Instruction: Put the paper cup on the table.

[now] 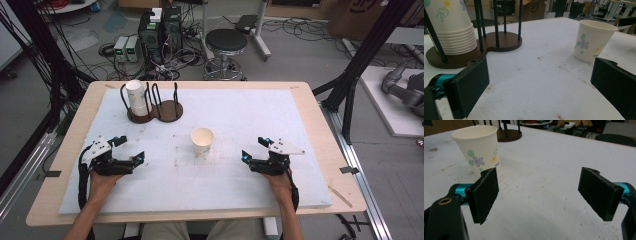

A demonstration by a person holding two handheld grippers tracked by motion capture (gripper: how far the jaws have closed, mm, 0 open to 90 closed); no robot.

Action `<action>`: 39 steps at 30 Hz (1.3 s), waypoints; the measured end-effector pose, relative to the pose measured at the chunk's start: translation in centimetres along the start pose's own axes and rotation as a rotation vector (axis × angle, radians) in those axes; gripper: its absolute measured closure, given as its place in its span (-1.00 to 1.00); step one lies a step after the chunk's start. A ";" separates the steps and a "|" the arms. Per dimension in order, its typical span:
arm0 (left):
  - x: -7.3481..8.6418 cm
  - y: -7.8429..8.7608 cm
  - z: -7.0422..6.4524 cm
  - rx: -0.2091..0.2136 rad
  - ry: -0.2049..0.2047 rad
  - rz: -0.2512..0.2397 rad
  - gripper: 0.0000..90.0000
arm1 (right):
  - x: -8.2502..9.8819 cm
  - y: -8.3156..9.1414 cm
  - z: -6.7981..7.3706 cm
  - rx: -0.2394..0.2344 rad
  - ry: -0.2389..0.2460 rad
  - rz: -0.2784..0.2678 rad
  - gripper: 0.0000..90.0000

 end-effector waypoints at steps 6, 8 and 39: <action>0.0 0.0 0.0 -0.001 0.003 -0.002 -0.96 | 0.5 0.4 -0.3 0.003 -0.012 -0.021 -0.62; 0.0 0.0 0.0 -0.002 0.002 0.001 -0.96 | 0.6 0.6 -0.5 0.012 -0.020 -0.024 -0.62; 0.0 0.0 -0.1 -0.004 -0.009 -0.004 -0.96 | 0.7 0.5 -0.4 0.025 -0.016 -0.015 -0.62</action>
Point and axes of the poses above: each handheld gripper's, and its own axes: y roughly backward along the jaws, x roughly out of its underside, z roughly to its left, the point moved 5 cm from there along -y, roughly forward along the jaws, and after that the axes turned 13 degrees about z, right-handed, at the moved point
